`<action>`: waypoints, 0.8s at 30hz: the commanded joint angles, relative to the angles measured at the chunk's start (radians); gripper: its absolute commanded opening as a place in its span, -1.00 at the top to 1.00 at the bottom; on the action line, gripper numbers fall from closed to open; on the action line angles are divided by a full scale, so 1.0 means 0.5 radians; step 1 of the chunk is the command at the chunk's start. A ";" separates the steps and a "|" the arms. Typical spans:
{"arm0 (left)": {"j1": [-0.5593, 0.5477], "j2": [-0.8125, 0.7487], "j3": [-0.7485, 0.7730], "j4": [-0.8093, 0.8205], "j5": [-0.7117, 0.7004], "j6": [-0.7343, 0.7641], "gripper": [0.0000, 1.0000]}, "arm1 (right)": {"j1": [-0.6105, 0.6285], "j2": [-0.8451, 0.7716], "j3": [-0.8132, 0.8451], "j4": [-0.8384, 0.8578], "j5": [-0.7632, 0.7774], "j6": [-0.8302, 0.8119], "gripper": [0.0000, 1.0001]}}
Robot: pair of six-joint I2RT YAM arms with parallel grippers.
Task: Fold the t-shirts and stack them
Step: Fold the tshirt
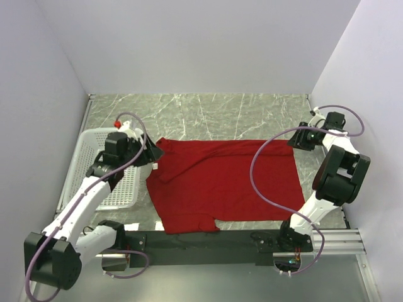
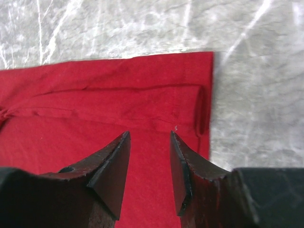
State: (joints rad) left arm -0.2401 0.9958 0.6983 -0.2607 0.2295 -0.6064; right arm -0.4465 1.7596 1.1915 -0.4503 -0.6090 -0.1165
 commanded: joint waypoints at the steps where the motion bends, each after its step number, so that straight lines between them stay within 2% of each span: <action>1: -0.007 0.125 0.195 0.012 -0.173 -0.063 -0.41 | 0.065 0.034 0.087 -0.032 0.012 -0.037 0.08; 4: -0.008 0.358 0.315 0.079 -0.223 -0.113 -0.32 | 0.098 0.046 0.117 -0.041 0.012 -0.028 0.08; 5: -0.008 0.477 0.346 0.095 -0.241 -0.128 -0.22 | 0.101 0.046 0.126 -0.047 0.012 -0.022 0.08; 8: -0.011 0.722 0.557 0.074 -0.333 -0.159 -0.07 | 0.111 0.040 0.124 -0.044 0.012 -0.018 0.08; 16: -0.072 1.202 0.962 -0.095 -0.590 -0.107 -0.08 | 0.111 0.034 0.111 -0.038 0.015 -0.015 0.08; 24: -0.170 1.668 1.389 -0.417 -0.916 -0.119 -0.09 | 0.111 0.043 0.117 -0.035 0.015 -0.006 0.08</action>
State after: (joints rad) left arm -0.3084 1.7908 1.3197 -0.3851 -0.1291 -0.6693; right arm -0.3916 1.7771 1.2121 -0.4706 -0.6079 -0.1204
